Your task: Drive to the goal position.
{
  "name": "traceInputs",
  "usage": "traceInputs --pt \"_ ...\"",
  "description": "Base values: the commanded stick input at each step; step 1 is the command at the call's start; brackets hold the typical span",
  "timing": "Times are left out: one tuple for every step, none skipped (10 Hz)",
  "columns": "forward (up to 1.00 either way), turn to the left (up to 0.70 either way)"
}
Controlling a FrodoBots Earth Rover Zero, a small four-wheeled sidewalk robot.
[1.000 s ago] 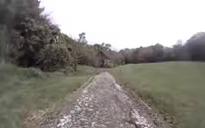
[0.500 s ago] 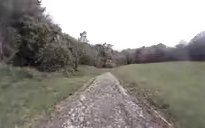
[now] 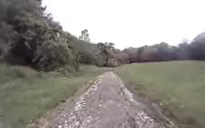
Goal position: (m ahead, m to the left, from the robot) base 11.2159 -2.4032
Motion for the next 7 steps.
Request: traceInputs --pt "0.85 0.0" --pt "0.85 0.0" --pt "0.85 0.0" --pt "0.85 0.0" --pt "0.85 0.0" --pt "0.85 0.0" --pt "0.85 0.0"
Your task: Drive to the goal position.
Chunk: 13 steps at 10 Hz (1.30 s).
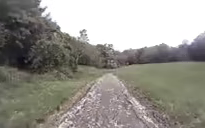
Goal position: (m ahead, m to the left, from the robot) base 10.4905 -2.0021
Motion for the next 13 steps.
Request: traceInputs --pt "0.85 0.0" --pt "0.85 0.0" --pt "0.85 0.0" --pt "0.85 0.0" --pt "0.85 0.0" --pt "0.85 0.0" --pt "0.85 0.0" --pt "0.85 0.0" --pt "0.85 0.0" --pt "0.85 0.0" --pt "0.85 0.0" --pt "0.85 0.0" --pt "0.85 0.0"
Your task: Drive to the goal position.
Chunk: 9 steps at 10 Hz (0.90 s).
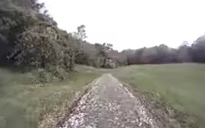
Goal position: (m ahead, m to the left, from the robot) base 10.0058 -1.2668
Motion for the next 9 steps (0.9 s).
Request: traceInputs --pt "0.85 0.0" --pt "0.85 0.0" --pt "0.85 0.0" --pt "0.85 0.0" --pt "0.85 0.0" --pt "0.85 0.0" --pt "0.85 0.0" --pt "0.85 0.0" --pt "0.85 0.0"
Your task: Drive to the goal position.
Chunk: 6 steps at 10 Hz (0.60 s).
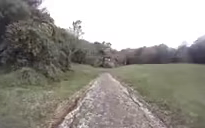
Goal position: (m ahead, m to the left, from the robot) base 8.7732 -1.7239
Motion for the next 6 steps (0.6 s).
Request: traceInputs --pt "0.85 0.0" --pt "0.85 0.0" --pt "0.85 0.0" --pt "0.85 0.0" --pt "0.85 0.0" --pt "0.85 0.0"
